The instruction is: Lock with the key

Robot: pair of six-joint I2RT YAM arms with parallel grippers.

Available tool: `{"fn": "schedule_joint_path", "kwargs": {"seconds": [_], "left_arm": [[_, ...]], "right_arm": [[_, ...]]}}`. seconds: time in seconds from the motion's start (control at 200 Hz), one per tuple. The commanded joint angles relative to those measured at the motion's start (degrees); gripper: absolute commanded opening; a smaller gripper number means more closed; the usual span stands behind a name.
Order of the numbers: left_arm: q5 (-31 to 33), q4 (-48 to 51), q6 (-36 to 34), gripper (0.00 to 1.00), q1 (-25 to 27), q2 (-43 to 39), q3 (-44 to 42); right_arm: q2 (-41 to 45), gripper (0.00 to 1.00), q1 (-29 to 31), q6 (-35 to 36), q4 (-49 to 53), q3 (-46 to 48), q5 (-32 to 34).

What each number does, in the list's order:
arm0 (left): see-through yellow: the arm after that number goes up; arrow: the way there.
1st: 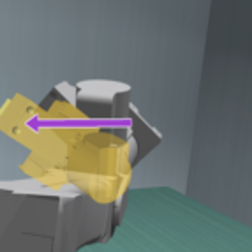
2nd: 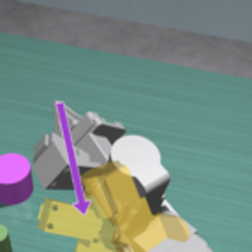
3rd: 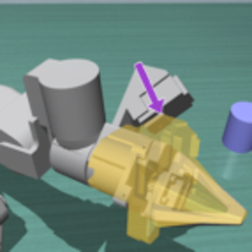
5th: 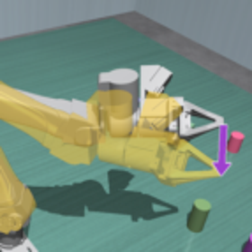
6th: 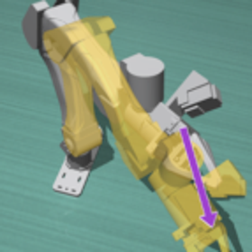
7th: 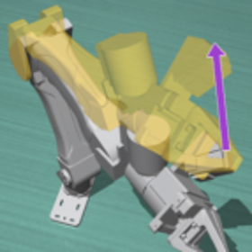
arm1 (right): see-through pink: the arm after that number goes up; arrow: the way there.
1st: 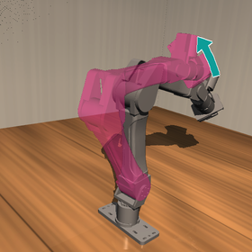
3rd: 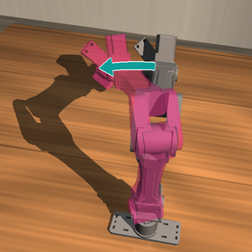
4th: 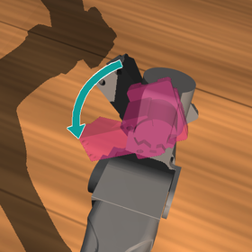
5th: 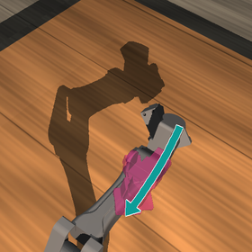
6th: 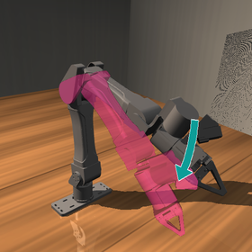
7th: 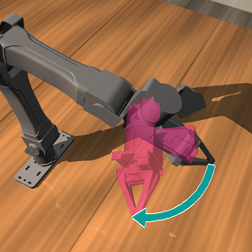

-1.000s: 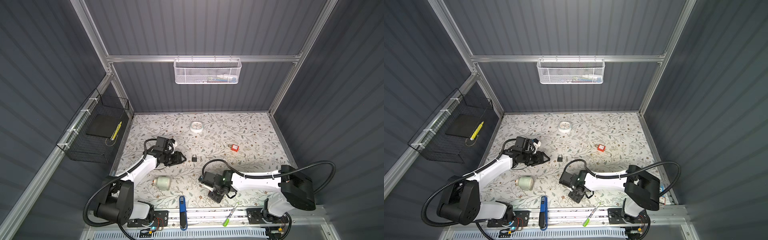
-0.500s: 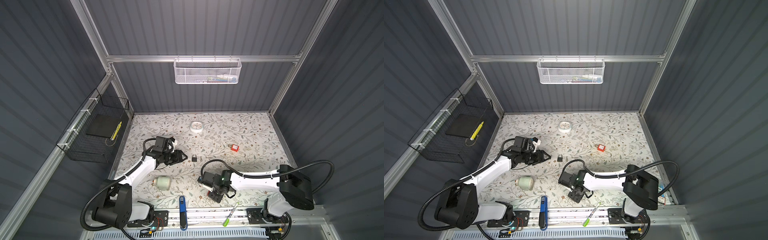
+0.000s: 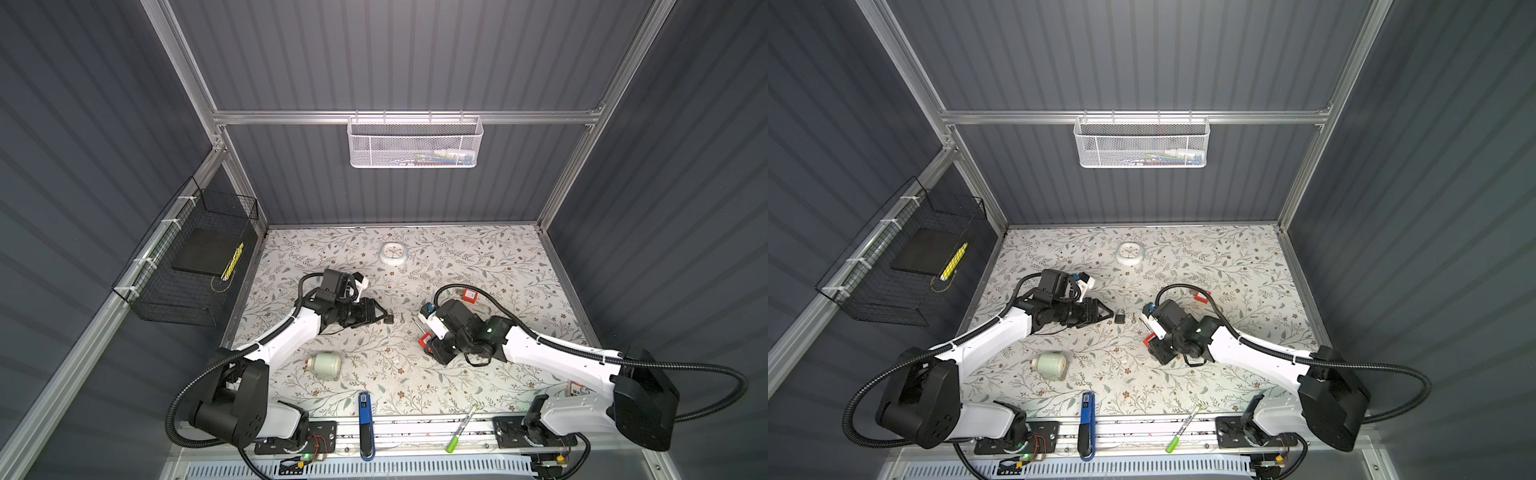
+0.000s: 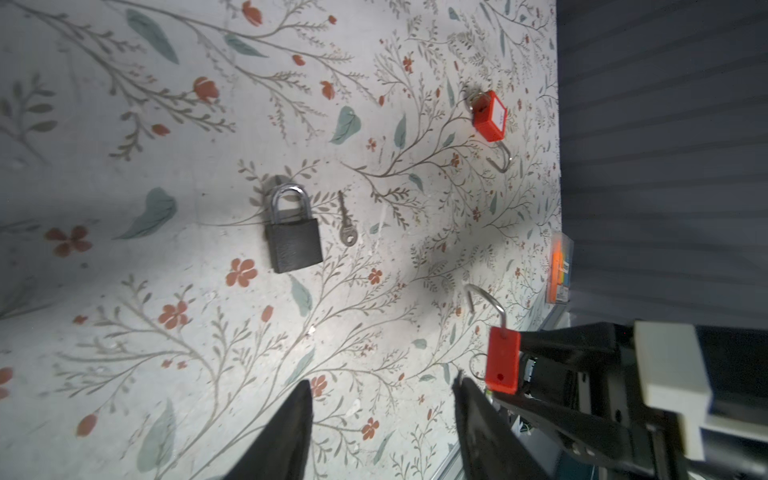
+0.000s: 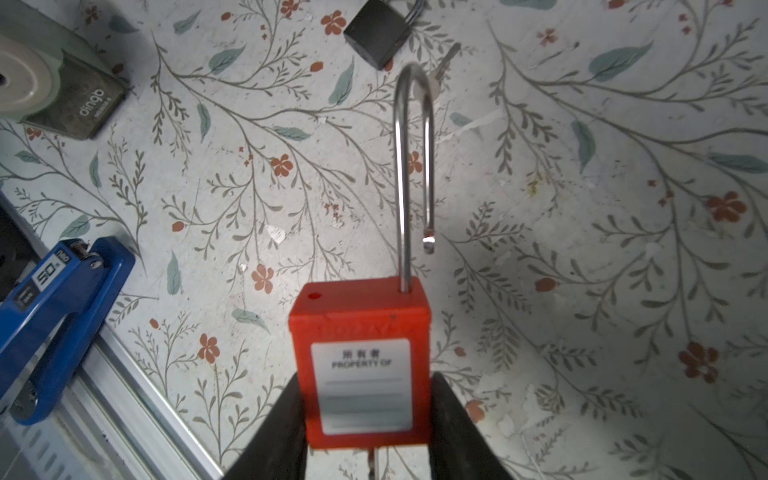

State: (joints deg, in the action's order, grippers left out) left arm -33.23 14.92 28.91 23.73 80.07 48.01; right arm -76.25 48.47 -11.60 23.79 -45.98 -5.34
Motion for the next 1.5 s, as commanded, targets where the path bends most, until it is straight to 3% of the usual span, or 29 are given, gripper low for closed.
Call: {"fn": "schedule_joint_path", "kwargs": {"seconds": [0.0,0.345,0.65,0.815,0.96,1.0,1.07,1.171,1.286,1.386,1.496], "left_arm": [[-3.71,-3.59,3.12,0.56,1.22,0.82,1.52],[-8.54,-12.28,8.81,0.50,5.53,4.17,1.65],[-8.69,-14.92,10.20,0.44,7.56,6.55,2.35],[-8.19,-14.92,10.15,0.35,7.72,6.54,2.35],[-7.51,-15.51,10.38,0.15,7.74,6.78,2.62],[-7.55,-15.90,10.55,0.08,7.74,6.77,2.70],[-7.53,-16.43,10.66,0.01,7.73,6.87,2.62],[-6.97,-19.05,12.28,0.00,7.73,6.36,1.66],[-5.13,-27.87,17.17,0.00,7.65,5.14,-0.91],[-5.00,-35.76,21.32,0.00,7.59,5.52,-1.11],[-3.32,-46.17,26.57,0.00,7.56,5.29,-1.83]], "right_arm": [[-1.50,0.27,-1.98,1.12,-1.10,-2.35,-1.79],[-8.19,0.27,-2.98,3.99,-4.60,-8.81,-4.16],[-11.76,0.27,-3.02,5.85,-5.31,-15.49,-6.81],[-11.64,0.27,-3.03,6.58,-5.82,-16.93,-7.56],[-11.62,0.27,-3.01,7.18,-4.10,-17.31,-7.76],[-11.18,0.29,-2.98,7.46,-3.97,-16.81,-7.84],[-10.07,0.42,-3.03,7.65,-4.08,-16.02,-6.62],[-7.68,0.58,-3.19,6.87,-3.98,-14.69,-2.53],[-3.40,0.67,-3.98,4.85,-6.71,-11.37,0.14],[2.93,0.72,-6.43,-1.25,-14.85,-5.32,-2.17],[11.30,0.75,-12.75,-14.30,-26.27,2.75,-4.61]]}}
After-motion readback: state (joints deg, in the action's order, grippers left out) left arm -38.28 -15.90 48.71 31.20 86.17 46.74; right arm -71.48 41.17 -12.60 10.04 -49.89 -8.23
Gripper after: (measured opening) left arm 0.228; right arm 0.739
